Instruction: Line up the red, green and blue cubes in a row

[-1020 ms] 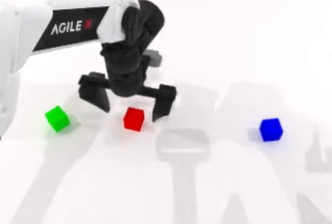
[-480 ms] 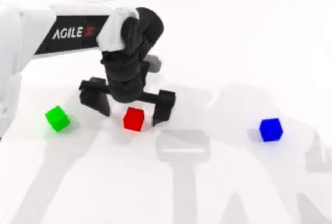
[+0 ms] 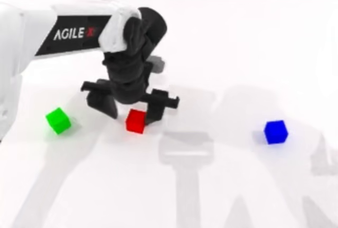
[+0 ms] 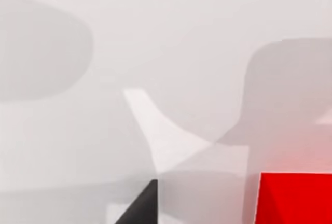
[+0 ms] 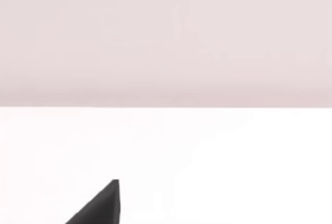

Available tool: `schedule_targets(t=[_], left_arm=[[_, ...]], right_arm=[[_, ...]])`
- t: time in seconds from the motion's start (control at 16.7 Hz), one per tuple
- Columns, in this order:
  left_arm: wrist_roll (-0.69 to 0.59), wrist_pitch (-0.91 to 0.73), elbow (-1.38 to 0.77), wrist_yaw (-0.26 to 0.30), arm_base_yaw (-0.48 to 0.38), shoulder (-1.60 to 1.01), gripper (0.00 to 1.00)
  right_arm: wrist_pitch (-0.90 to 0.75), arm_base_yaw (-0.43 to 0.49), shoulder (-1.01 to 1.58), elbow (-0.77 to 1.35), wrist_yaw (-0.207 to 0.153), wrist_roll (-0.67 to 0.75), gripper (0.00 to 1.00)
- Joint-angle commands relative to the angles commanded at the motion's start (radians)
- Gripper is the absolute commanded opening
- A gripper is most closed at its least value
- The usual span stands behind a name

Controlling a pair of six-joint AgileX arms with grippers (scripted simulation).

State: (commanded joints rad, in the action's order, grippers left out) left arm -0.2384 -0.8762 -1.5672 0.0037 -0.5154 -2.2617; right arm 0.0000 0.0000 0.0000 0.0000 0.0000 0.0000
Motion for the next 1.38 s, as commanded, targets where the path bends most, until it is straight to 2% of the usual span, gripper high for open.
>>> schedule_targets(t=[0.18, 0.24, 0.78, 1.2, 1.38], left_arm=[[0.000, 0.000, 0.000, 0.000, 0.000, 0.000, 0.02], [0.000, 0.000, 0.000, 0.000, 0.000, 0.000, 0.00], [0.007, -0.019, -0.017, -0.010, 0.002, 0.044, 0.00], [0.005, -0.236, -0.161, -0.011, 0.018, 0.109, 0.00], [0.005, -0.256, -0.177, -0.011, 0.021, 0.120, 0.00]], right_arm=[[0.000, 0.000, 0.000, 0.000, 0.000, 0.000, 1.00], [0.000, 0.000, 0.000, 0.000, 0.000, 0.000, 1.00], [0.000, 0.000, 0.000, 0.000, 0.000, 0.000, 1.00], [0.000, 0.000, 0.000, 0.000, 0.000, 0.000, 1.00], [0.000, 0.000, 0.000, 0.000, 0.000, 0.000, 1.00]])
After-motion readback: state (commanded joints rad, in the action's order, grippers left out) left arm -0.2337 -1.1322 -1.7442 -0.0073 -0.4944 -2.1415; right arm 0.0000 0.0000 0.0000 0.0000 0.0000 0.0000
